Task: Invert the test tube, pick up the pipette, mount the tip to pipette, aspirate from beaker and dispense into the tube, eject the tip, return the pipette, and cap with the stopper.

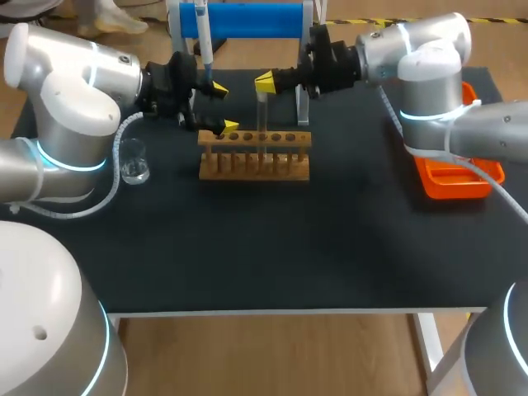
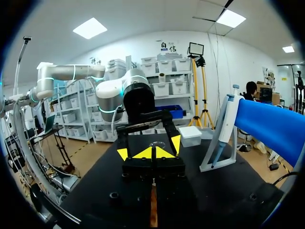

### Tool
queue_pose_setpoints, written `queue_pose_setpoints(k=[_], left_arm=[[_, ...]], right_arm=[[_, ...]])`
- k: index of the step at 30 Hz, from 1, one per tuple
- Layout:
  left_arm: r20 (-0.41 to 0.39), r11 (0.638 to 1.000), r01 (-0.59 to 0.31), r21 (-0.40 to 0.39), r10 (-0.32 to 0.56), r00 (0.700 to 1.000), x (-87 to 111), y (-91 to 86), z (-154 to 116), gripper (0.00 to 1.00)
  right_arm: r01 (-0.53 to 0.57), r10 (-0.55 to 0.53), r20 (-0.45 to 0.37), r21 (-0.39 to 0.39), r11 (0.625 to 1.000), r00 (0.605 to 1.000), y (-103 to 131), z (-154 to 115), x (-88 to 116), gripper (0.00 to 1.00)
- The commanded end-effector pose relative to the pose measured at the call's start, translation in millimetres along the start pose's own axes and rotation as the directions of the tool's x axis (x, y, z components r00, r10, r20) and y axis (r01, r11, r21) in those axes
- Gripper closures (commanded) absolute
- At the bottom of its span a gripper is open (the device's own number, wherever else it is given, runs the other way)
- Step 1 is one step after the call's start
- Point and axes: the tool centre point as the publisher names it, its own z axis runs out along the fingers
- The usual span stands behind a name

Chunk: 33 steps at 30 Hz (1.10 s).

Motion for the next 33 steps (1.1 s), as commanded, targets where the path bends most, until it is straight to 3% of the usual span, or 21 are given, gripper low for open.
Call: queue_pose_setpoints(k=[1, 8, 14, 16, 17, 33], left_arm=[[0.0, 1.0, -0.001, 0.0, 0.001, 1.0, 0.4, 0.1, -1, 0.0], [0.0, 1.0, -0.001, 0.0, 0.001, 1.0, 0.4, 0.1, -1, 0.0], [0.0, 1.0, -0.001, 0.0, 0.001, 1.0, 0.4, 0.1, -1, 0.0], [0.0, 1.0, -0.001, 0.0, 0.001, 1.0, 0.4, 0.1, -1, 0.0], [0.0, 1.0, -0.001, 0.0, 0.001, 1.0, 0.4, 0.1, -1, 0.0], [0.0, 1.0, -0.001, 0.0, 0.001, 1.0, 0.4, 0.1, -1, 0.0]], right_arm=[[0.003, -0.003, -0.008, -0.018, 1.0, 1.0, -10, 0, 0, 1.0], [0.008, -0.008, 0.001, -0.039, 0.999, 1.0, -10, -2, 0, 1.0], [0.045, -0.044, 0.015, -0.098, 0.994, 0.999, 12, -8, 1, 1.0], [0.056, -0.053, 0.033, -0.101, 0.993, 0.998, 19, -11, 0, 0.54], [0.057, -0.054, 0.038, -0.104, 0.993, 0.998, 22, -13, 0, 0.0], [0.106, -0.099, 0.135, -0.041, 0.994, 0.986, 55, -62, -5, 0.0]])
